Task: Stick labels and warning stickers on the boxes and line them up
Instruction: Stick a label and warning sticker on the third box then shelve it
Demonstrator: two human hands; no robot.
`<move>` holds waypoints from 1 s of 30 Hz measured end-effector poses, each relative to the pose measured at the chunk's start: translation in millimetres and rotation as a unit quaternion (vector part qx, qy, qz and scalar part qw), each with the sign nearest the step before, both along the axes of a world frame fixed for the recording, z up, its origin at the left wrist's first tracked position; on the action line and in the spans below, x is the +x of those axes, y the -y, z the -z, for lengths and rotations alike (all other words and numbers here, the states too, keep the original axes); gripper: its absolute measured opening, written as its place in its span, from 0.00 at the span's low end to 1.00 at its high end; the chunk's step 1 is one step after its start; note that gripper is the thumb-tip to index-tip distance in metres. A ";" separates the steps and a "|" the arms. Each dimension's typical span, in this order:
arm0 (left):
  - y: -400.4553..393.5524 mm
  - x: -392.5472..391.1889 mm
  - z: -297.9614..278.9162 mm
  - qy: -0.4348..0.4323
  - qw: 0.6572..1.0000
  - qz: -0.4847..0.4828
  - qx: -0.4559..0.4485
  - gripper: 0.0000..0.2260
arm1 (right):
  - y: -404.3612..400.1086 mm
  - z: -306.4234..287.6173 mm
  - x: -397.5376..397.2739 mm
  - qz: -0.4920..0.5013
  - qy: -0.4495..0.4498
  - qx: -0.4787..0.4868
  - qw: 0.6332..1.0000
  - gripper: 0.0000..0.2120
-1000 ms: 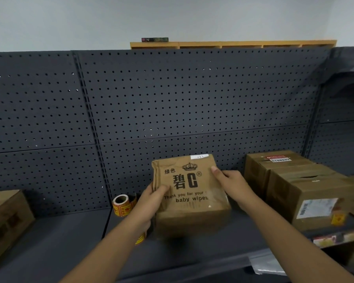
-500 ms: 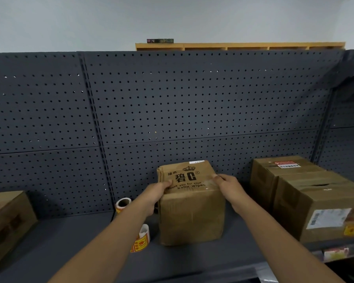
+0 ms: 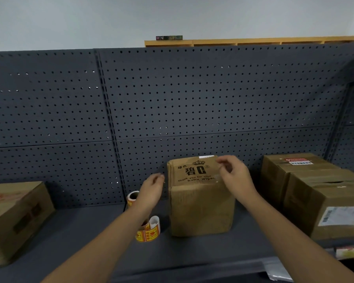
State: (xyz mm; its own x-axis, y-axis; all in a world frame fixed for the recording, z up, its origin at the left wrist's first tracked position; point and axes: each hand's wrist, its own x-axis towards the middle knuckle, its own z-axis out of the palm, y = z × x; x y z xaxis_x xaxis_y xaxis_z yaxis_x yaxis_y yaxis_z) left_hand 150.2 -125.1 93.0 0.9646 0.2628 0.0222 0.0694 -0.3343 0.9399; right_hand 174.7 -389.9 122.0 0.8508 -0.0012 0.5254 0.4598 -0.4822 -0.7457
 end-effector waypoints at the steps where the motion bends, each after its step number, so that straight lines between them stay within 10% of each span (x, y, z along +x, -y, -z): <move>1: -8.7 -8.4 7.3 0.031 0.997 0.007 0.077 0.16 | -5.3 -1.7 -3.8 -0.025 0.003 -0.014 1.000 0.10; 13: -79.8 -63.6 80.0 0.117 0.844 0.108 0.512 0.07 | -82.4 19.9 -54.9 -0.197 0.078 -0.155 0.965 0.15; 17: -88.2 -69.1 89.4 0.103 0.796 0.096 0.589 0.20 | -99.3 36.1 -65.5 -0.238 0.160 -0.142 0.947 0.16; 30: -101.7 -69.9 91.5 0.130 0.850 0.056 0.507 0.12 | -136.6 76.5 -73.4 -0.242 0.077 -0.195 0.947 0.14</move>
State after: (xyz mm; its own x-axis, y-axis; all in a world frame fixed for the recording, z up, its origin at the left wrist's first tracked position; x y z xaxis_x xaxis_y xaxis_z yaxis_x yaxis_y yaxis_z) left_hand 80.4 -23.5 1.6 0.9101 -0.1117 0.3991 -0.1824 -0.9727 0.1437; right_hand 101.3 -253.3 45.5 0.6147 0.5895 0.5240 0.7867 -0.4110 -0.4606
